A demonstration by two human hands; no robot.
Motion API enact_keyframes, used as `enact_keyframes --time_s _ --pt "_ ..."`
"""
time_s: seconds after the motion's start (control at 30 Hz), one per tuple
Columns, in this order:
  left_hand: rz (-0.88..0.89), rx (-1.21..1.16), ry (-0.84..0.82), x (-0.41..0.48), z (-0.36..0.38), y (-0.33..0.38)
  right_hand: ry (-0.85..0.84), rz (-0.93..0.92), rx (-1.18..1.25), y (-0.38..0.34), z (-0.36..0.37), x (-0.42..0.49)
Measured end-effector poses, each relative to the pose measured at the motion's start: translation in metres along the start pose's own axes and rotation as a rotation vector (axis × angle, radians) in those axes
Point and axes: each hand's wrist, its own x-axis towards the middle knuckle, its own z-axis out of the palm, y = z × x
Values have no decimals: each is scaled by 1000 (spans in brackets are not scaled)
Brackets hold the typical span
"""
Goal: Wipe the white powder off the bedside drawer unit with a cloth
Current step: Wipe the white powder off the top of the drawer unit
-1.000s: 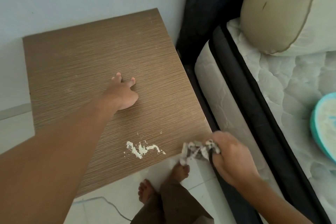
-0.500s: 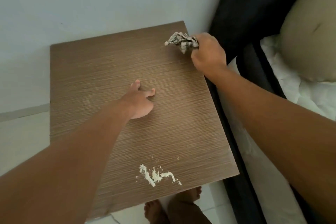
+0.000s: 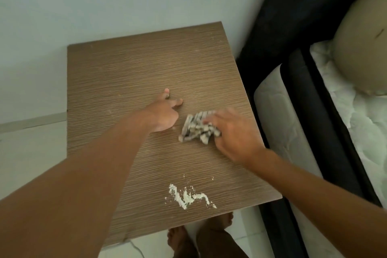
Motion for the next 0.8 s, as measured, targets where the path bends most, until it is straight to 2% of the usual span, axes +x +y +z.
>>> enact_keyframes --time_s 0.33,0.43,0.5,0.63,0.7,0.8 --pt "8 76 -6 -27 22 -13 -146 51 230 -101 31 -143" --pt "-7 74 -19 -38 27 -14 -61 192 358 -112 22 -157" --pt "-14 72 -20 -45 30 -16 72 327 426 -112 9 -155" --pt "-7 66 8 -55 33 -22 273 535 328 -87 -3 -133" --pt "-1 64 16 -59 34 -26 279 568 268 -76 5 -117" --pt "13 45 10 -63 34 -33 136 511 245 -78 27 -91"
